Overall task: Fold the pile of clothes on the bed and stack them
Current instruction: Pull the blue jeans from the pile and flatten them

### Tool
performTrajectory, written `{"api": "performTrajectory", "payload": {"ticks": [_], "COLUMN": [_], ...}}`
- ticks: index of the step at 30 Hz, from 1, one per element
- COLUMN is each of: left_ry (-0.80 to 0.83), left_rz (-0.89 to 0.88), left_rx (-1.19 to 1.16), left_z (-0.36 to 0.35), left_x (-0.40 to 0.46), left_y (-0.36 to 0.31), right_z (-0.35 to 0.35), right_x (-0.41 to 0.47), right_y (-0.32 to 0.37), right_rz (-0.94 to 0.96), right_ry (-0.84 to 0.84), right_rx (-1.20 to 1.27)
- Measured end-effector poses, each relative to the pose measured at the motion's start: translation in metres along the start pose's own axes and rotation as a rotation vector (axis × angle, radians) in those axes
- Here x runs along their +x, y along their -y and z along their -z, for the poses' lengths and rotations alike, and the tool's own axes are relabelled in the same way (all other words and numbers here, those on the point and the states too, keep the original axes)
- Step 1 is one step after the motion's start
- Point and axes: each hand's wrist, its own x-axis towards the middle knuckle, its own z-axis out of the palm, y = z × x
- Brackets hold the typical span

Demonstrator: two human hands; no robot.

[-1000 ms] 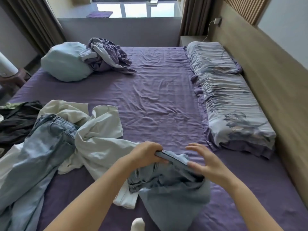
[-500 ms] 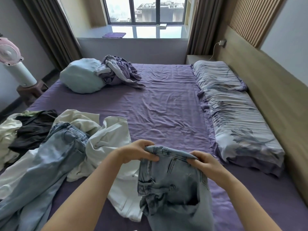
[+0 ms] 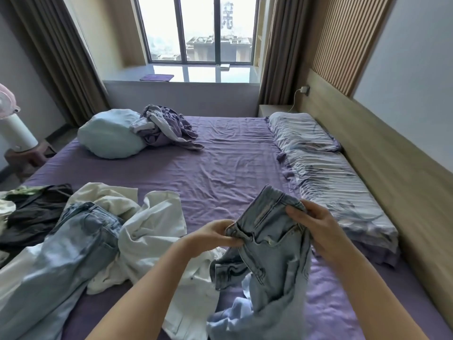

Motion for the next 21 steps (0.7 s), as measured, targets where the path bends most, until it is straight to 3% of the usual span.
{"api": "performTrajectory", "payload": {"ticks": [3, 7, 13, 16, 21], "left_ry": [-0.093, -0.079, -0.029, -0.102, -0.041], "left_rz": [0.039, -0.014, -0.182, -0.185, 0.161], "left_rx": [0.055, 0.155, 0.362, 0.505, 0.378], "left_z": [-0.006, -0.01, -0.018, -0.013, 0.001], "left_x": [0.005, 0.009, 0.011, 0.01, -0.014], "left_y": [0.015, 0.013, -0.008, -0.012, 0.024], "right_z": [0.004, 0.015, 0.009, 0.004, -0.003], "right_x": [-0.004, -0.01, -0.019, -0.019, -0.017], "right_y": [-0.003, -0.005, 0.011, 0.016, 0.02], "right_rz": [-0.054, -0.105, -0.097, 0.046, 0.114], "right_ry": [-0.062, -0.179, -0.129, -0.211, -0.238], "right_rx": [-0.051, -0.345, -0.642, -0.592, -0.266]}}
